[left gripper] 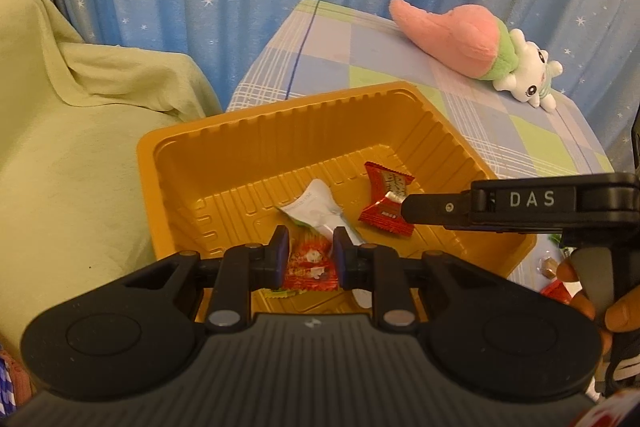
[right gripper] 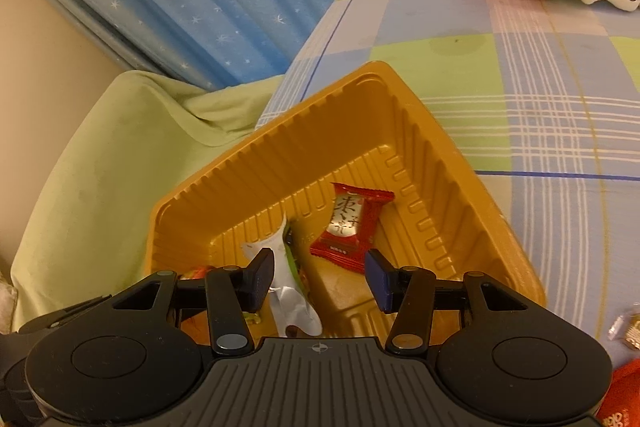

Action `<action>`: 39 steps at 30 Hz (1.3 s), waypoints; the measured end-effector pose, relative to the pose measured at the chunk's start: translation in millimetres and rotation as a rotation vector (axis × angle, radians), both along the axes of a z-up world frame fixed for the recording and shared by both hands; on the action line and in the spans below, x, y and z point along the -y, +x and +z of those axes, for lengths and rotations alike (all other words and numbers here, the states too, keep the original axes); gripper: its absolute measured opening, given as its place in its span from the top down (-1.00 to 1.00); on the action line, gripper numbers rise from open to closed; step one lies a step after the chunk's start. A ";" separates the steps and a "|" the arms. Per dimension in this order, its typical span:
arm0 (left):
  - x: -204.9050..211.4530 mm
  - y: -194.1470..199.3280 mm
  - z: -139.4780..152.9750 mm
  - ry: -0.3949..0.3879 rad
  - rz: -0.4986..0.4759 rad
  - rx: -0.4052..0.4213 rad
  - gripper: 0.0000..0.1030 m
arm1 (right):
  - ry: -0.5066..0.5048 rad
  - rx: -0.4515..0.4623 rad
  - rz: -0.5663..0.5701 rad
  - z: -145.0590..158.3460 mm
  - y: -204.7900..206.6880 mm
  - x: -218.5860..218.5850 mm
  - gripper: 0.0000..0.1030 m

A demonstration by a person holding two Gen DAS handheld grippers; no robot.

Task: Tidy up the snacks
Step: 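Lower the red candy into the tray while the right tool drops the snack bar in, then withdraw both open tools from the tray toward the remaining snacks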

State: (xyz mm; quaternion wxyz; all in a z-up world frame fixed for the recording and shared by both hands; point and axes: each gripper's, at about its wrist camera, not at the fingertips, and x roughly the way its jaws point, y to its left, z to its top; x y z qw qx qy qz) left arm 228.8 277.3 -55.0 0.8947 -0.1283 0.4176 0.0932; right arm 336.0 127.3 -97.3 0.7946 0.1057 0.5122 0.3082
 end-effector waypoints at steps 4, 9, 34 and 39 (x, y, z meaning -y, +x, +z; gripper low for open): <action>3.5 0.7 -0.6 0.003 -0.007 -0.001 0.53 | -0.010 0.013 -0.015 4.8 -2.9 6.9 -0.08; 3.4 -7.6 -0.9 -0.006 -0.008 -0.017 0.51 | -0.010 0.039 -0.022 13.0 -10.5 18.4 -0.24; 63.1 -66.7 25.0 0.015 -0.098 0.008 0.36 | -0.021 0.077 -0.091 46.3 -88.9 105.9 -0.41; 88.5 -73.1 22.6 0.008 -0.139 -0.005 0.35 | -0.001 0.050 -0.154 46.6 -105.4 140.4 -0.52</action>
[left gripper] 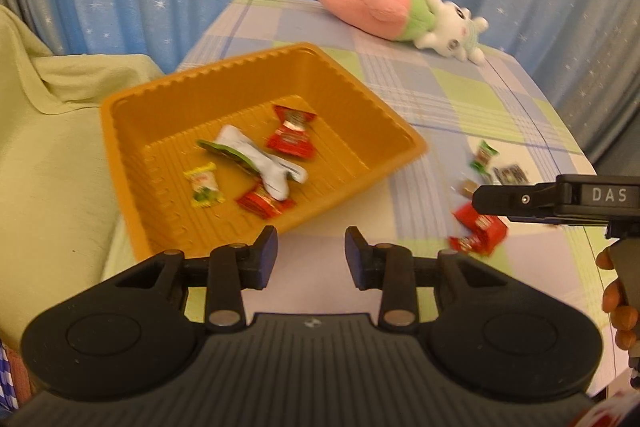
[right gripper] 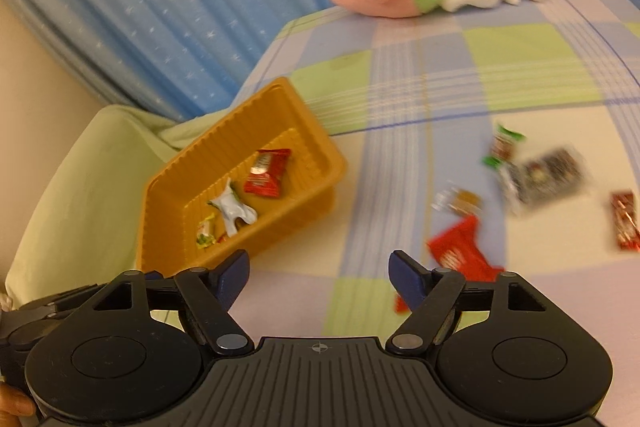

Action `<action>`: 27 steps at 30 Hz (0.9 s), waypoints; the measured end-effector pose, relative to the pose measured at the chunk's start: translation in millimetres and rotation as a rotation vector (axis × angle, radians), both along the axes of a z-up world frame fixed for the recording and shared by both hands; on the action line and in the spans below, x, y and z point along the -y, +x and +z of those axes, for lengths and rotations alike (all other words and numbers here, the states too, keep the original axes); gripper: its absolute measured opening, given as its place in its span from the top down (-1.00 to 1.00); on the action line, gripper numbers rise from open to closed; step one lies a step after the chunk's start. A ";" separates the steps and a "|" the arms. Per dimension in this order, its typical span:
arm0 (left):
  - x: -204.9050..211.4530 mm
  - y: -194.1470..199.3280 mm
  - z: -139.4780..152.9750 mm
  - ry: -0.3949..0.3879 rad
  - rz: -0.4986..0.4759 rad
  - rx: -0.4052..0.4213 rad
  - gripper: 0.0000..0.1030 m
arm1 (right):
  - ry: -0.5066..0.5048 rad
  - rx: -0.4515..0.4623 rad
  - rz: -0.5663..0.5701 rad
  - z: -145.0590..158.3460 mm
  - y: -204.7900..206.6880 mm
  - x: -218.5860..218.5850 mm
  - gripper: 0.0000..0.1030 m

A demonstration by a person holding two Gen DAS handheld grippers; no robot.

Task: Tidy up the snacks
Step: 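Withdraw both open tools from the tray toward the remaining snacks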

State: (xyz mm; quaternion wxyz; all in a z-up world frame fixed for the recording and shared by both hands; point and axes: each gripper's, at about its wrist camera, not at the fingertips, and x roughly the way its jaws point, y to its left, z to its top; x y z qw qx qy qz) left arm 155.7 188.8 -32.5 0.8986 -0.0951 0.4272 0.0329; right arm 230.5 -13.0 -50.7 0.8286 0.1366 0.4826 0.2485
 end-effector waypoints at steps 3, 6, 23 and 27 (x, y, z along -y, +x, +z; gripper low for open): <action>16.3 -1.9 -3.0 -0.005 -0.028 -0.014 0.34 | 0.018 -0.027 -0.021 -0.9 -7.5 20.1 -0.57; 32.0 -2.0 -5.9 -0.011 -0.055 -0.026 0.28 | 0.030 -0.045 -0.059 -2.4 -15.0 41.2 -0.61; 102.8 10.8 -25.0 0.009 -0.179 -0.069 0.08 | -0.043 -0.056 -0.196 -11.4 -46.2 133.0 -0.67; 112.2 14.6 -29.6 0.011 -0.220 -0.055 0.08 | -0.102 -0.041 -0.210 -11.6 -50.4 144.4 -0.67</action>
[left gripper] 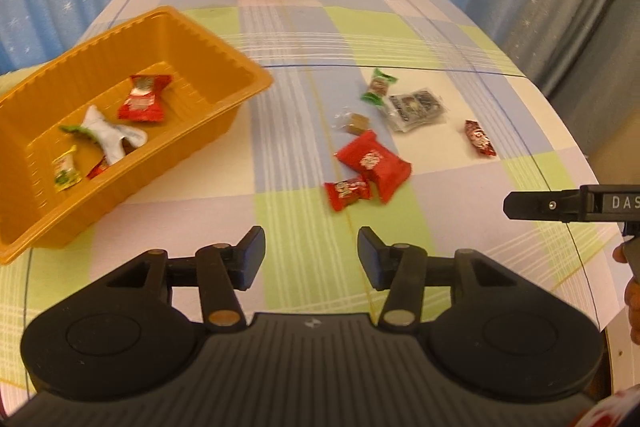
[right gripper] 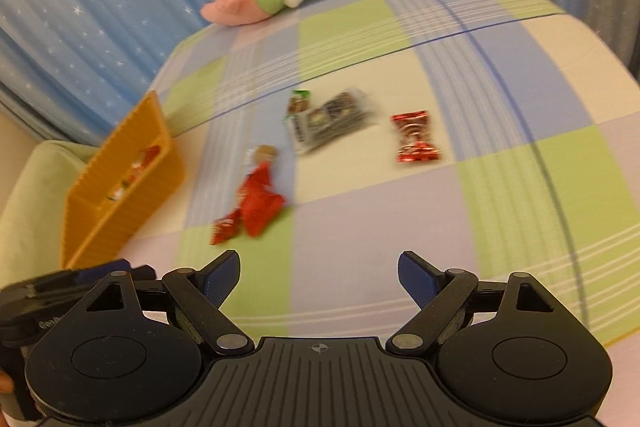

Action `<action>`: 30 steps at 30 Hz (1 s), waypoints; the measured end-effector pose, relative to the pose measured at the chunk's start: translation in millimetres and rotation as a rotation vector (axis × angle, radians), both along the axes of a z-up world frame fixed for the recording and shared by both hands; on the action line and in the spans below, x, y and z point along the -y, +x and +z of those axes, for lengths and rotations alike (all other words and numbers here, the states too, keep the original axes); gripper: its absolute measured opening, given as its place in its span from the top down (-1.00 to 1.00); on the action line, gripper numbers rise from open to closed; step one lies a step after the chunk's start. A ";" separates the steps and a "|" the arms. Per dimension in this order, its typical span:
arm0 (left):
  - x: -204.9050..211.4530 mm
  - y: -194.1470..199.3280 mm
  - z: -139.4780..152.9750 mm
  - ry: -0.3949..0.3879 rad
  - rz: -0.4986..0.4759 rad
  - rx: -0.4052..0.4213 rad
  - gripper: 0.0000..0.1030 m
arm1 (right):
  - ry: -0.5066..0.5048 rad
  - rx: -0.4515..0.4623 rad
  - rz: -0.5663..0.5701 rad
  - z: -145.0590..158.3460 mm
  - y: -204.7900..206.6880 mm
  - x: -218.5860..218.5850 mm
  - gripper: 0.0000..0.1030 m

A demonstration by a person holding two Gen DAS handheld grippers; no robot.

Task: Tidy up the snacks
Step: 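Withdraw both open tools from the tray toward the remaining snacks, then grasp the small red candy packet with the left tool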

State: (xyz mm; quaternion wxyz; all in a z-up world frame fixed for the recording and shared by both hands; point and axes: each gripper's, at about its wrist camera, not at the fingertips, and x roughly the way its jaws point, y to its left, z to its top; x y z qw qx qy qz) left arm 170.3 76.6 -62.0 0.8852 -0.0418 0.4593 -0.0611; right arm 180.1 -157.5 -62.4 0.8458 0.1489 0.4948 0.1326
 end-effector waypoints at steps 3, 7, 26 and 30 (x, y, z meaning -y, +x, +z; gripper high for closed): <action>8.8 1.6 -2.5 0.012 -0.048 0.025 0.08 | -0.021 0.009 -0.006 -0.7 -2.6 6.1 -0.67; 19.1 6.1 -8.6 0.038 -0.103 0.050 0.05 | -0.040 0.005 -0.010 -2.8 -3.3 10.9 -0.67; 38.4 49.7 -49.8 0.211 -0.265 0.035 0.05 | -0.063 -0.034 -0.094 -12.3 0.9 28.2 -0.67; 40.1 59.8 -54.2 0.228 -0.287 0.033 0.05 | -0.052 -0.043 -0.115 -14.1 3.1 31.1 -0.67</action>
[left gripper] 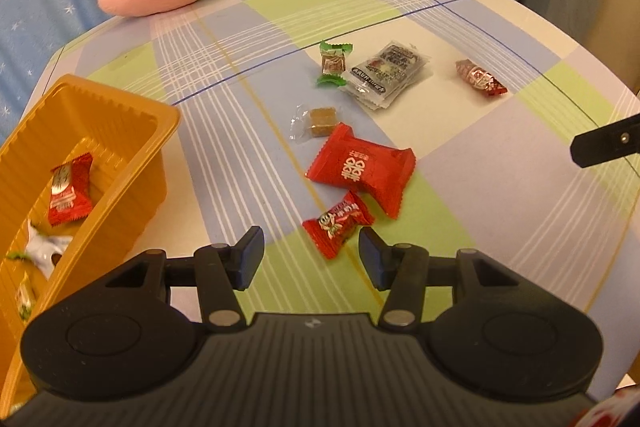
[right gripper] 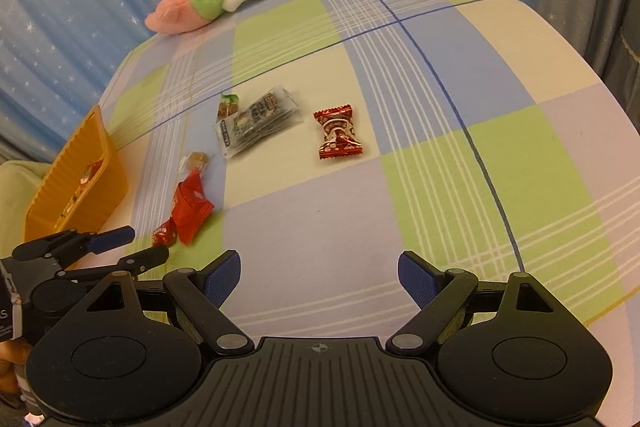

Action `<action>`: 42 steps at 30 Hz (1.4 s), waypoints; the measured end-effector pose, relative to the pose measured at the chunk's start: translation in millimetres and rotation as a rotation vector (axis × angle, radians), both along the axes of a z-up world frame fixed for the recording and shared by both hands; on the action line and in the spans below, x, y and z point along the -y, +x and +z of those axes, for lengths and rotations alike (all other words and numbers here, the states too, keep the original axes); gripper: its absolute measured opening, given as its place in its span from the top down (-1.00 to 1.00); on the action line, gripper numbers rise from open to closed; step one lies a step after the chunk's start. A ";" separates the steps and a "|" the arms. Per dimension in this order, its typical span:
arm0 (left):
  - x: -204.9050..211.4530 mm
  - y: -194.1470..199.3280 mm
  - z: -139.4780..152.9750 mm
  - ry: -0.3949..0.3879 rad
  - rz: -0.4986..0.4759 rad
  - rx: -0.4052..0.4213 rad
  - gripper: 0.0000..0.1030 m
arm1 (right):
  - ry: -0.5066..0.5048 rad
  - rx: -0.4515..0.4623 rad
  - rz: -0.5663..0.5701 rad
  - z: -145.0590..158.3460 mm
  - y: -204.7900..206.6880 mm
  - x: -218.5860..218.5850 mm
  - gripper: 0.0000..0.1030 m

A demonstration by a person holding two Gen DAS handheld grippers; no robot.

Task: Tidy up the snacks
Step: 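Grasp the small red candy packet with the left tool, then grasp the green-tagged clear snack packet with the right tool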

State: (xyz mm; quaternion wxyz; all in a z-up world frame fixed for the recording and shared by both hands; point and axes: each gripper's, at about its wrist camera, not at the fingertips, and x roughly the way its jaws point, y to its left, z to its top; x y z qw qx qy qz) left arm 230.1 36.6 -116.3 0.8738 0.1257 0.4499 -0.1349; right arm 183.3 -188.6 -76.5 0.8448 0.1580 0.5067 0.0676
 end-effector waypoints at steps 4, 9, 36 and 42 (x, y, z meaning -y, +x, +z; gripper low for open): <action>1.1 7.2 0.1 -0.003 -0.021 0.001 0.05 | -0.002 -0.005 -0.014 -1.0 1.6 1.5 -0.67; 4.9 14.3 -0.9 -0.009 -0.055 -0.006 0.09 | -0.009 -0.012 -0.027 -3.2 3.3 1.4 -0.67; -39.3 10.2 11.5 -0.061 0.157 0.030 0.72 | -0.014 0.141 0.182 -2.4 55.0 -36.2 -0.33; -60.1 3.1 11.9 -0.049 0.264 0.019 0.72 | 0.007 0.217 0.291 -2.9 95.9 -48.3 0.05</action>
